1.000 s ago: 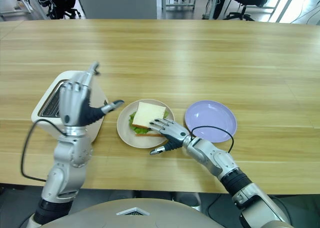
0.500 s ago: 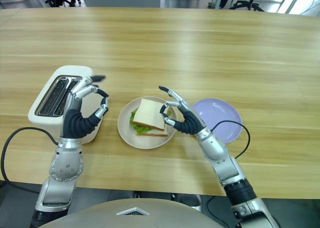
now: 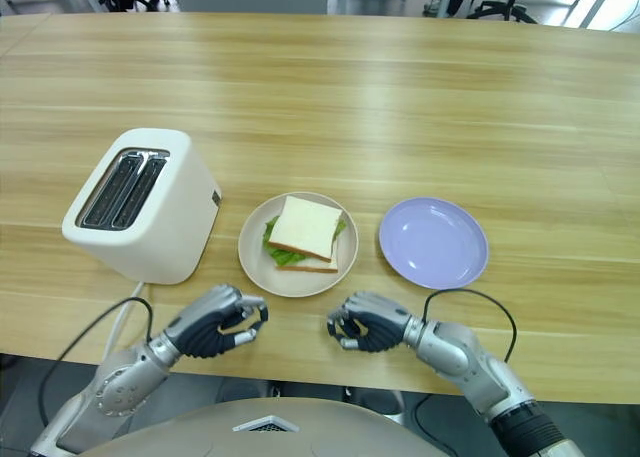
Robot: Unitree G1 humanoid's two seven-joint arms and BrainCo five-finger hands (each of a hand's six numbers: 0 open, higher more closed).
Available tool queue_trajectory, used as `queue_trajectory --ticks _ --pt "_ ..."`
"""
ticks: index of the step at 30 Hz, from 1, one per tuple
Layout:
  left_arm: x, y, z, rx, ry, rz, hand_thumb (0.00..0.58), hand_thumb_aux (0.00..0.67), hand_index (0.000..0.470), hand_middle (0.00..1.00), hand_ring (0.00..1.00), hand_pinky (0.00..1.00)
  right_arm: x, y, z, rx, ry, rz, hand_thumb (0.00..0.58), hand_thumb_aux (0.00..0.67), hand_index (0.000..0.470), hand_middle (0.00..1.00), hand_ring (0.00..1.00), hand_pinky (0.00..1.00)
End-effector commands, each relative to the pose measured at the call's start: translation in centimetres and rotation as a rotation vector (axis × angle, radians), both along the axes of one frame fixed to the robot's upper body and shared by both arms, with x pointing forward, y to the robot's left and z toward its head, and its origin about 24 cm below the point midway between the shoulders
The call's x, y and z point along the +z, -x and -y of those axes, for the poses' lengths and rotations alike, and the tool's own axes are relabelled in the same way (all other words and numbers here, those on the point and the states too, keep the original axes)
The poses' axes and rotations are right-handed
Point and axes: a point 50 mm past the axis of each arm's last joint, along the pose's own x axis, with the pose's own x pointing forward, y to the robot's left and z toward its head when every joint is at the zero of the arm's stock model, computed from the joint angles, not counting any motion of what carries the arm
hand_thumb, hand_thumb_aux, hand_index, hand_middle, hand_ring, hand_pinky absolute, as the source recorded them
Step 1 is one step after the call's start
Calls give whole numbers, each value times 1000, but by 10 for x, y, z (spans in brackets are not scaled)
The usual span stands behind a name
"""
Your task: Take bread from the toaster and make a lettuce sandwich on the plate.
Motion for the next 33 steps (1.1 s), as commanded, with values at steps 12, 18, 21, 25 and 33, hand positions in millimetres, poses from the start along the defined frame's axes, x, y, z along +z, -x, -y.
queue_trajectory --ticks 12,18,21,25,33 --pt "-50 -70 20 -18 -438 184 580 670 460 1000 1000 1000 -40 -39 -39 10 265 292 580 670 460 1000 1000 1000" --pt "-28 -120 19 70 -478 359 580 670 460 1000 1000 1000 -34 -83 -54 -101 293 431 580 670 460 1000 1000 1000" --pt "-15 -149 21 99 -505 441 580 670 460 1000 1000 1000 -23 -109 -57 -191 288 508 580 670 460 1000 1000 1000" --pt "0 -173 21 136 -497 499 580 670 460 1000 1000 1000 -10 -135 -59 -264 280 582 580 670 460 1000 1000 1000" --pt "10 -166 15 181 -404 565 580 670 460 1000 1000 1000 7 -143 -54 -305 193 643 580 670 460 1000 1000 1000"
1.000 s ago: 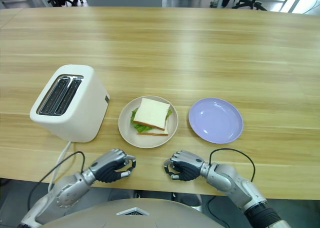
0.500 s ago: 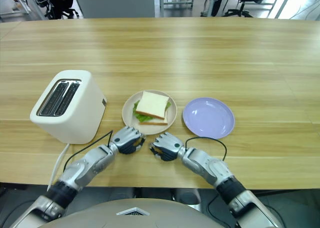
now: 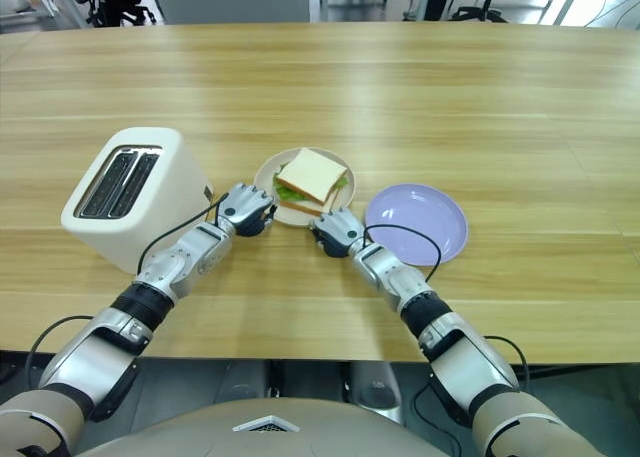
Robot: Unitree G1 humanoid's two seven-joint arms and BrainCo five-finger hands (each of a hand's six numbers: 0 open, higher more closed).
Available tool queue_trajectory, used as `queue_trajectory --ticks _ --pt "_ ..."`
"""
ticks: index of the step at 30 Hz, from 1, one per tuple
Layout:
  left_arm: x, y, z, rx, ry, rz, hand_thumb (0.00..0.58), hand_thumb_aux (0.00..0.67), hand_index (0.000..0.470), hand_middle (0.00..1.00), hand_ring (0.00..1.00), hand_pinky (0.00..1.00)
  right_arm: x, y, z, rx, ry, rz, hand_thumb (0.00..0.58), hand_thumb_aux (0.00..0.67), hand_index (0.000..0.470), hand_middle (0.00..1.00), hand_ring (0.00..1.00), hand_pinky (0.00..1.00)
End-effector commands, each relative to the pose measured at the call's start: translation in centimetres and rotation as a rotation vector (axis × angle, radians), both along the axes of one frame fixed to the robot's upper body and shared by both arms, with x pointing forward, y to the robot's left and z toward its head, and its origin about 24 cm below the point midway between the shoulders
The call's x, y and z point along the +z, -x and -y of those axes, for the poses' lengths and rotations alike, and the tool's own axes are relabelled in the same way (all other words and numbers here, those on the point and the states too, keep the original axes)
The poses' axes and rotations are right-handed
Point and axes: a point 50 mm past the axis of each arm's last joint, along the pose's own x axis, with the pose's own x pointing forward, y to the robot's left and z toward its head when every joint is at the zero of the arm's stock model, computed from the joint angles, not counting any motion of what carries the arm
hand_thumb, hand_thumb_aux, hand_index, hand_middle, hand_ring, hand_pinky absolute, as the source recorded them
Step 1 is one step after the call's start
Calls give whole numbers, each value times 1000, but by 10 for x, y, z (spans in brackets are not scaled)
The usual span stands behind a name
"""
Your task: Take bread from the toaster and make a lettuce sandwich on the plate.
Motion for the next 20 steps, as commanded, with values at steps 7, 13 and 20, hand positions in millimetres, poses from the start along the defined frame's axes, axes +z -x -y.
queue_trajectory --ticks 7,13,20 --pt "32 93 -12 4 807 64 489 405 278 988 988 988 37 53 11 108 -628 -95 580 670 460 671 671 671" --pt "64 141 -21 -11 1393 133 0 0 0 0 0 0 68 88 29 141 -1083 -172 0 0 0 0 0 0" --pt "73 153 -35 34 1511 186 0 0 0 0 0 0 64 101 52 11 -1327 -189 0 0 0 0 0 0"
